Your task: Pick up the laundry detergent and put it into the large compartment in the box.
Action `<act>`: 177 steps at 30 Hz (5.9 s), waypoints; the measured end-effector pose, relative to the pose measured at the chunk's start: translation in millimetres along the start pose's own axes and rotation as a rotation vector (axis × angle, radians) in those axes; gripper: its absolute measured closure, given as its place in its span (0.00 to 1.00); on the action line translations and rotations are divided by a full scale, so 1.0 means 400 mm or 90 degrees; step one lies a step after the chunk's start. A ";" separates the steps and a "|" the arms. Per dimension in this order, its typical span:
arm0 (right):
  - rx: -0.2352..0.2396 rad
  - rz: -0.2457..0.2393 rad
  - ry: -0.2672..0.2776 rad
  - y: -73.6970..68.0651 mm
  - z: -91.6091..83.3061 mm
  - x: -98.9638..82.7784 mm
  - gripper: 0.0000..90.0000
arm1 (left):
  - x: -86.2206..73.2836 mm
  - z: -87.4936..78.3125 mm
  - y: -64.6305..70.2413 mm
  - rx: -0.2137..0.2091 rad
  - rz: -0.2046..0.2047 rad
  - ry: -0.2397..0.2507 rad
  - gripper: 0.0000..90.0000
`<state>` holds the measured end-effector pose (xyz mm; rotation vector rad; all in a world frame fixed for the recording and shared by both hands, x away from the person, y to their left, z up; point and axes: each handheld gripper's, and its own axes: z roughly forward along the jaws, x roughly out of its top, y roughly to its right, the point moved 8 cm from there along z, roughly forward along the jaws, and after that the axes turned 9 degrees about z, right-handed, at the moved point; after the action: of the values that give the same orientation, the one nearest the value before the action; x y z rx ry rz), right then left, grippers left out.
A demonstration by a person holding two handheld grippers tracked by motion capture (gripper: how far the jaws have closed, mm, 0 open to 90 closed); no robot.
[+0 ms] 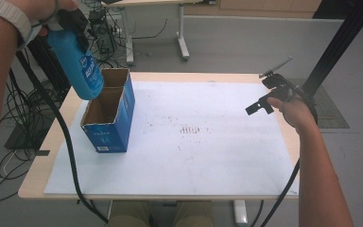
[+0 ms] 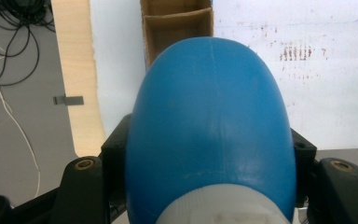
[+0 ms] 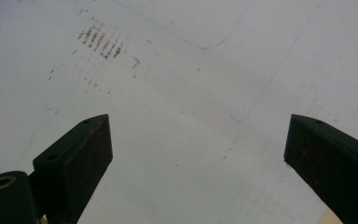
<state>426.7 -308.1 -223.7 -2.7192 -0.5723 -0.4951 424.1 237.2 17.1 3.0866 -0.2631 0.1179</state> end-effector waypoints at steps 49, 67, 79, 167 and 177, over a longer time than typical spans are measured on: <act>0.008 0.002 -0.003 0.010 0.021 -0.002 0.08 | 0.040 0.182 -0.011 0.012 -0.023 -0.003 0.43; 0.009 0.001 -0.003 0.009 0.020 -0.005 0.08 | 0.047 0.244 -0.015 0.009 -0.019 -0.012 0.43; 0.011 0.005 -0.001 0.008 0.020 -0.009 0.08 | 0.046 0.271 -0.018 0.011 -0.018 -0.014 0.43; 0.017 0.021 -0.011 0.025 0.054 -0.022 0.08 | 0.070 0.553 0.000 0.041 0.026 -0.029 0.43; 0.018 0.022 -0.010 0.025 0.054 -0.023 0.08 | 0.070 0.567 0.001 0.041 0.029 -0.033 0.43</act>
<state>428.7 -311.7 -248.9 -2.7038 -0.5322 -0.4549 467.9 221.2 -206.5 3.1518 -0.3392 0.0500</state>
